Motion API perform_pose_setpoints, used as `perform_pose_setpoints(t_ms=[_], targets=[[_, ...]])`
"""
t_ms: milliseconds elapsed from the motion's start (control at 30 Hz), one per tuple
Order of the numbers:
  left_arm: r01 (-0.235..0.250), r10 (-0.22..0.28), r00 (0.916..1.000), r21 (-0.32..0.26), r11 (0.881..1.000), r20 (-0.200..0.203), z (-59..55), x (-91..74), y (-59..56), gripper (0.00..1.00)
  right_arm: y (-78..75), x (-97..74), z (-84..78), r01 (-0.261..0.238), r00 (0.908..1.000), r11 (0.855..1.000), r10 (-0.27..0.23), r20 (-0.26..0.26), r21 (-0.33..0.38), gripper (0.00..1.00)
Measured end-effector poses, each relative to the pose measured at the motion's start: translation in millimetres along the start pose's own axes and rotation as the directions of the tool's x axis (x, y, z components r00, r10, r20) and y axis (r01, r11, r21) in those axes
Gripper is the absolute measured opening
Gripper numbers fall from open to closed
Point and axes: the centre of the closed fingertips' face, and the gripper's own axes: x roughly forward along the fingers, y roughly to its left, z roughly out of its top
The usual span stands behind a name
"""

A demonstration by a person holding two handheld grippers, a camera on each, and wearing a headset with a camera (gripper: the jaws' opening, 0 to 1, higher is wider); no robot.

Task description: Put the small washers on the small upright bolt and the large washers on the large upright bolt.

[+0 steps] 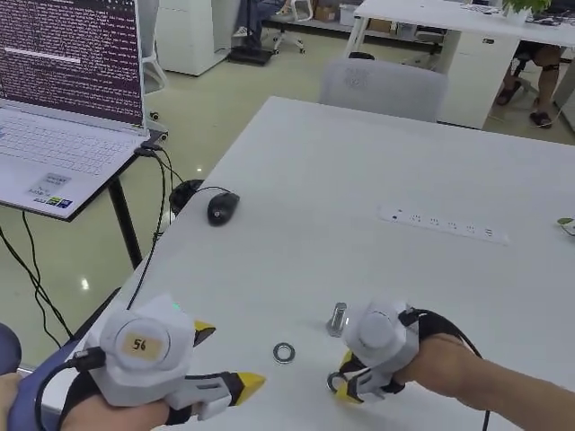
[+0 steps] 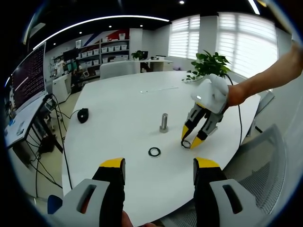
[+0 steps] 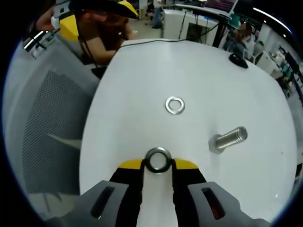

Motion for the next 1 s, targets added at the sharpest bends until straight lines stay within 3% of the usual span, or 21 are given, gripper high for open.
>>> perform_pose_setpoints(t_ms=[667, 833, 1000], targets=[[-0.001, 0.001, 1.0, -0.005, 1.0, -0.001, 0.1, 2.5, -2.3, 0.58, -74.5, -56.5, 36.9, 0.139, 0.9898, 0.99, -0.138, 0.036, -0.021, 0.24], [-0.003, 0.003, 1.0, -0.004, 1.0, -0.002, 0.7, 1.6, -1.3, 0.58, -91.5, -58.2, 40.1, 0.152, 0.9881, 0.988, -0.152, 0.026, 0.001, 0.24], [-0.006, 0.006, 1.0, -0.006, 1.0, -0.003, 0.1, 0.1, -0.2, 0.58, -98.4, -50.4, 41.1, 0.149, 0.9889, 0.989, -0.149, 0.009, 0.001, 0.24]])
